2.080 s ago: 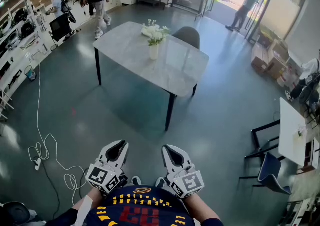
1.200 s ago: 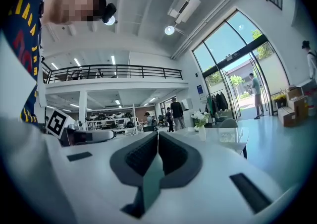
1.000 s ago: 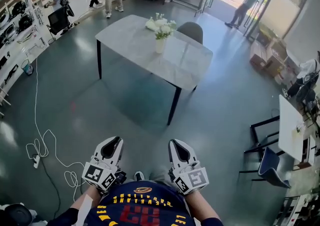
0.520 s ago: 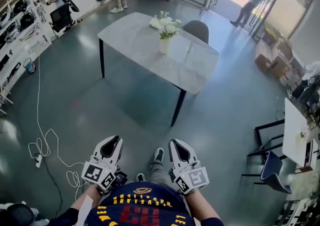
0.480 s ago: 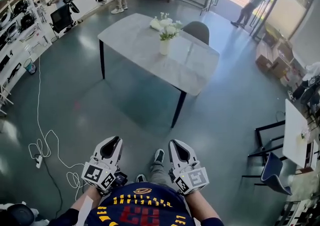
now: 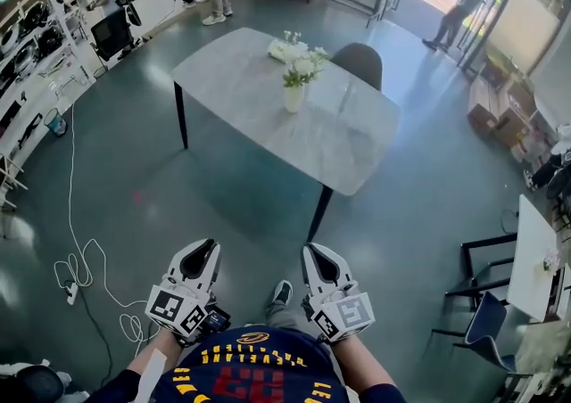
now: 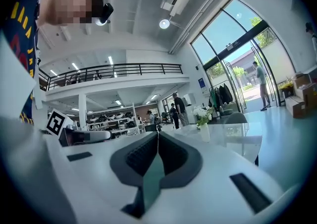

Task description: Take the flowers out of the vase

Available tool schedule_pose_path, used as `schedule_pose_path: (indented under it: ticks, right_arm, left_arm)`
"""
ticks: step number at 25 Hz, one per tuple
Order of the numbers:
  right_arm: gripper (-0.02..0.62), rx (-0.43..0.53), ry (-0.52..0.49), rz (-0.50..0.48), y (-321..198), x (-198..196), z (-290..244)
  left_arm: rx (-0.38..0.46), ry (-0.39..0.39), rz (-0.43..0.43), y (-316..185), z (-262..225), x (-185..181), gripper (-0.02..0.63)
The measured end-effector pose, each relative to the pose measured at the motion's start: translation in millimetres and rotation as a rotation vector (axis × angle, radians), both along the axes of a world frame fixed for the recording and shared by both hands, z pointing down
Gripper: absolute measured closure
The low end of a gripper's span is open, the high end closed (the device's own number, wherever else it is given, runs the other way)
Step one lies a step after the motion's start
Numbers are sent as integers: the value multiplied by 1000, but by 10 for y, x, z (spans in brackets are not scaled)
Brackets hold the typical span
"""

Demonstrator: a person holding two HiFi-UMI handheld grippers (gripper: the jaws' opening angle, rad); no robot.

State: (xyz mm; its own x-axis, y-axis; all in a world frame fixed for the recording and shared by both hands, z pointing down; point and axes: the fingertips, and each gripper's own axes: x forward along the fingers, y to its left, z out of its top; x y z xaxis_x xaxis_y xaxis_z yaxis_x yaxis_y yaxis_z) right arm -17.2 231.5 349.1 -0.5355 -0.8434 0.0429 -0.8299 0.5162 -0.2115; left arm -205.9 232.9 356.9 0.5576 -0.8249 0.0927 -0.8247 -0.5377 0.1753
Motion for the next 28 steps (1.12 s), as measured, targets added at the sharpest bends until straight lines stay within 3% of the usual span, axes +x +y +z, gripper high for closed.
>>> schedule_pose_path:
  ticks: [18,28]
  right_arm:
    - [584,5,-19,-64,-978,332,25]
    - [584,-12,-43,-43,-1113,547,162]
  left_arm:
    - [8,12,-67,-893,-23,262,552]
    - [3,-9,-80,-999,35,402,552]
